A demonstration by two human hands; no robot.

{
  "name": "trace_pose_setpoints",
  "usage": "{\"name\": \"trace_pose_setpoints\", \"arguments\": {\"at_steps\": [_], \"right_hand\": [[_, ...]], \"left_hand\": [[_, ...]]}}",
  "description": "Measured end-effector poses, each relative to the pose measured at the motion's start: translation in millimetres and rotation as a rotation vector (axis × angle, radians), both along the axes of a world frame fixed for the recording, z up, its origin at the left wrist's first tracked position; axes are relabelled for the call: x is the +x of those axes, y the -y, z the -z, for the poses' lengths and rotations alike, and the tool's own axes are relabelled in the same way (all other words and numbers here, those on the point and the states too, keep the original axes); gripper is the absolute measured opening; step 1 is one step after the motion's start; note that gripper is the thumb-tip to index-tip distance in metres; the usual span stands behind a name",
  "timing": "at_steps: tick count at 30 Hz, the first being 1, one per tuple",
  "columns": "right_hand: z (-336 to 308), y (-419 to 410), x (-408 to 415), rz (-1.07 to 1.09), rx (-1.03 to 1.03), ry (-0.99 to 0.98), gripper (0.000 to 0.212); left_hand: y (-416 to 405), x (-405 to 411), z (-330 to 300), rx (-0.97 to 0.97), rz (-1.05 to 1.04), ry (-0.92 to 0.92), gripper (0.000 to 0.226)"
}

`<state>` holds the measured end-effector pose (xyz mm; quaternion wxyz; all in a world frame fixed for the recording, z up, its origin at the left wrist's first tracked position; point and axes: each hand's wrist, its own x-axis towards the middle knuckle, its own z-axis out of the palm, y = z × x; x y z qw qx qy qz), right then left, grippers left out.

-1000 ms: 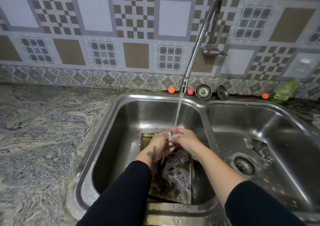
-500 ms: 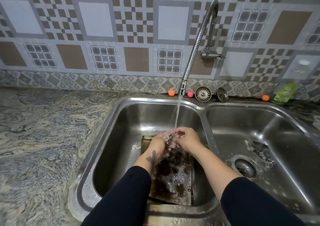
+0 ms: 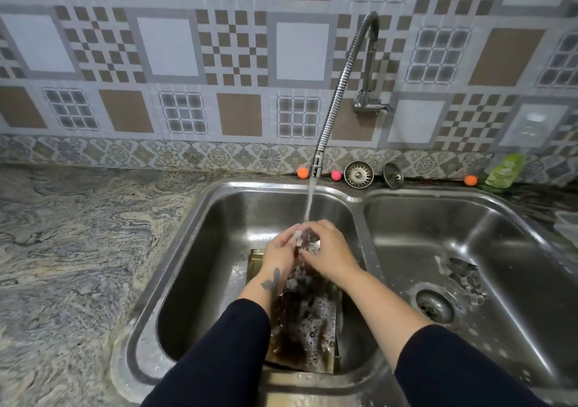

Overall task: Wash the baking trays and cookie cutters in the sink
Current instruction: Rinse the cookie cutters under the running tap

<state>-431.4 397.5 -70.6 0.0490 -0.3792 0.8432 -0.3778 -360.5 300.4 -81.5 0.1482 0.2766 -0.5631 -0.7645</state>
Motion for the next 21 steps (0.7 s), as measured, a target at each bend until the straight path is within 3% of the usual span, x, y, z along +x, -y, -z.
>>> {"name": "trace_pose_setpoints", "arguments": {"at_steps": [5,9,13,18,21], "right_hand": [[-21,-37,-36,0.076,0.032,-0.071,0.044],[-31,-102,-84,0.221,0.156,-0.039,0.043],[-1,-183,-122,0.339,0.353,0.090,0.033],[50,-264,-155,0.496,0.552,0.237,0.024],[72,-290,-178,0.552,0.604,0.232,0.021]], "left_hand": [[-16,-21,-20,-0.069,-0.026,0.004,0.028],[-45,-54,-18,-0.592,0.103,0.190,0.031],[-88,-76,-5,-1.031,0.347,0.230,0.039],[-130,-90,16,-1.314,0.556,0.552,0.068],[-140,-89,24,-1.451,0.515,0.632,0.070]]}}
